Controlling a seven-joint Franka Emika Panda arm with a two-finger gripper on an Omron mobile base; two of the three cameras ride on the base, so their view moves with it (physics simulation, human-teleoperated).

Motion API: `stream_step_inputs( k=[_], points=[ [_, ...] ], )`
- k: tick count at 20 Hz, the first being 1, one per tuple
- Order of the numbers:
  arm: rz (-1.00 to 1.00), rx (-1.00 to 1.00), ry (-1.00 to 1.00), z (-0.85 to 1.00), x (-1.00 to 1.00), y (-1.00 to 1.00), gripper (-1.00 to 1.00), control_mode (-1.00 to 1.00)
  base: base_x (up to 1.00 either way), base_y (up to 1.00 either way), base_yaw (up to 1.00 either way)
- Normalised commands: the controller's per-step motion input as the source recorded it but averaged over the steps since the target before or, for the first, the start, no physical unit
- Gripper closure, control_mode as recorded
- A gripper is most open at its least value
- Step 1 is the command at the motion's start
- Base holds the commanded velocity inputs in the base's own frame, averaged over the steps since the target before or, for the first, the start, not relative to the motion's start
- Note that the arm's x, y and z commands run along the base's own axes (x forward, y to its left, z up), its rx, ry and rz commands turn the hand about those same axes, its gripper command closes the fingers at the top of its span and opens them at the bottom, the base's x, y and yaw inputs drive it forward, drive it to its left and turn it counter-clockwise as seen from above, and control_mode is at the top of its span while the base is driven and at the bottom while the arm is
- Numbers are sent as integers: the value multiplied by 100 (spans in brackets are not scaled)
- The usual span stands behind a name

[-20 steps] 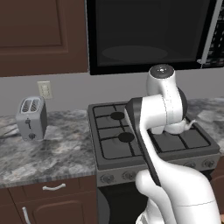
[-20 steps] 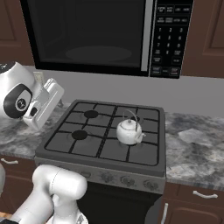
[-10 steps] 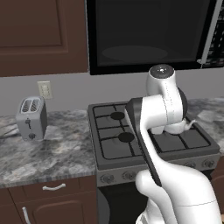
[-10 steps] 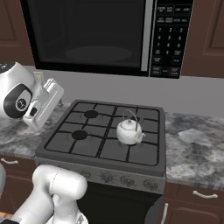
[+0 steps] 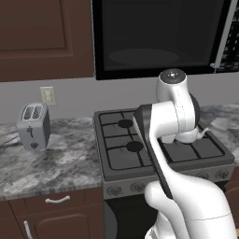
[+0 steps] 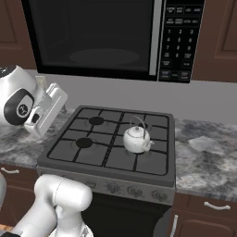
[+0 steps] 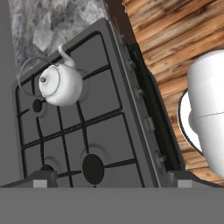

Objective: The kettle is done boiling. Turn off the stove, then wait for 300 timesteps before moving the kettle to the dining table.

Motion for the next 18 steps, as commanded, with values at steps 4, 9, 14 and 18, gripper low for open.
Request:
stream_step_inputs(
  k=[4, 9, 14, 18],
  points=[
    [0, 0, 0, 0, 0, 0, -100, -100, 0, 0, 0],
    [0, 0, 0, 0, 0, 0, -100, -100, 0, 0, 0],
    [0, 0, 0, 0, 0, 0, -100, -100, 0, 0, 0],
    [0, 0, 0, 0, 0, 0, -100, -100, 0, 0, 0]
  ],
)
